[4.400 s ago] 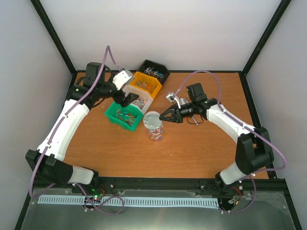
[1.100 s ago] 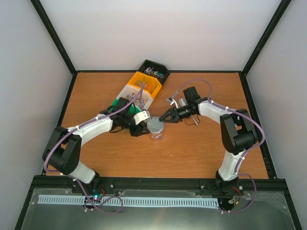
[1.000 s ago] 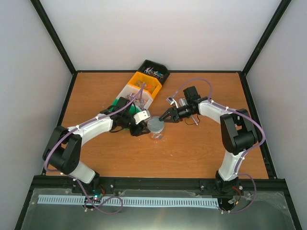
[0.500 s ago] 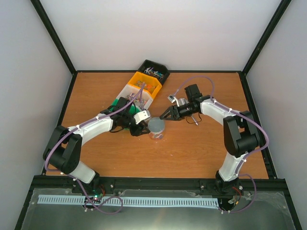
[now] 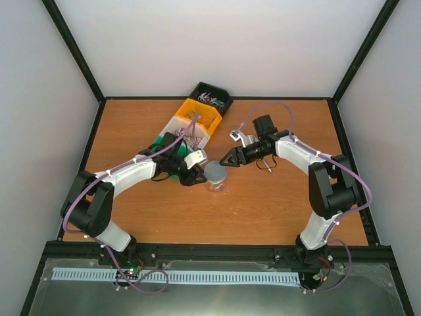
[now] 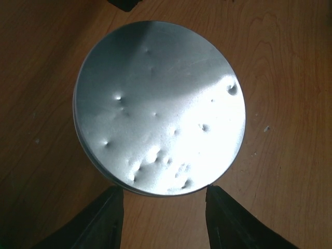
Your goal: Pack the candies
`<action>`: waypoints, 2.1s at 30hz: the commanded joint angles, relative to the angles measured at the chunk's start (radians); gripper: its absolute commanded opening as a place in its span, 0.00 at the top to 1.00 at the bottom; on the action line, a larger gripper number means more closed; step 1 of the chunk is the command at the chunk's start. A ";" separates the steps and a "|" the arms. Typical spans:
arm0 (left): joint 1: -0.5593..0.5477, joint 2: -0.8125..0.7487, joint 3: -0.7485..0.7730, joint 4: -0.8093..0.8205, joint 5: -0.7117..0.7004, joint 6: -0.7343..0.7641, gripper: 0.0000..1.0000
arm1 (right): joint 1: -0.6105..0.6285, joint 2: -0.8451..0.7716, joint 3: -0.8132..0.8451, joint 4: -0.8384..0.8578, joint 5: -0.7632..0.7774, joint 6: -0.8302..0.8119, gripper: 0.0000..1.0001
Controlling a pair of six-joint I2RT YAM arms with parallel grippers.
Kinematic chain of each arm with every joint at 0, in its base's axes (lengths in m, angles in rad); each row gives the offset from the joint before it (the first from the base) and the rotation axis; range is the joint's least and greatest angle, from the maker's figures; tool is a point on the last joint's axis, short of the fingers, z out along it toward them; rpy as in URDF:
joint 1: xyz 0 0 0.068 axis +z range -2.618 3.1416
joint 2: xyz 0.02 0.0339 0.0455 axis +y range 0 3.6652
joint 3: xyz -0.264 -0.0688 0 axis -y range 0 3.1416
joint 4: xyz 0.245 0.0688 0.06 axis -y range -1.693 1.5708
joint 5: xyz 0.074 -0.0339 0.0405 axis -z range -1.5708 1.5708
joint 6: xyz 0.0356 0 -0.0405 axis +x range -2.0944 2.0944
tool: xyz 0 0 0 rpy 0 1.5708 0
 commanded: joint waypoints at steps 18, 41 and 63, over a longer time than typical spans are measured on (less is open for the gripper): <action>-0.008 0.026 0.037 0.002 0.035 -0.015 0.56 | 0.027 0.153 -0.008 0.078 -0.034 -0.034 0.71; 0.012 0.092 0.256 -0.193 0.086 -0.115 0.46 | 0.015 0.159 -0.042 0.063 -0.040 -0.049 0.80; 0.012 0.099 0.344 -0.284 -0.008 0.008 0.44 | -0.014 -0.046 -0.046 0.153 -0.036 -0.268 0.19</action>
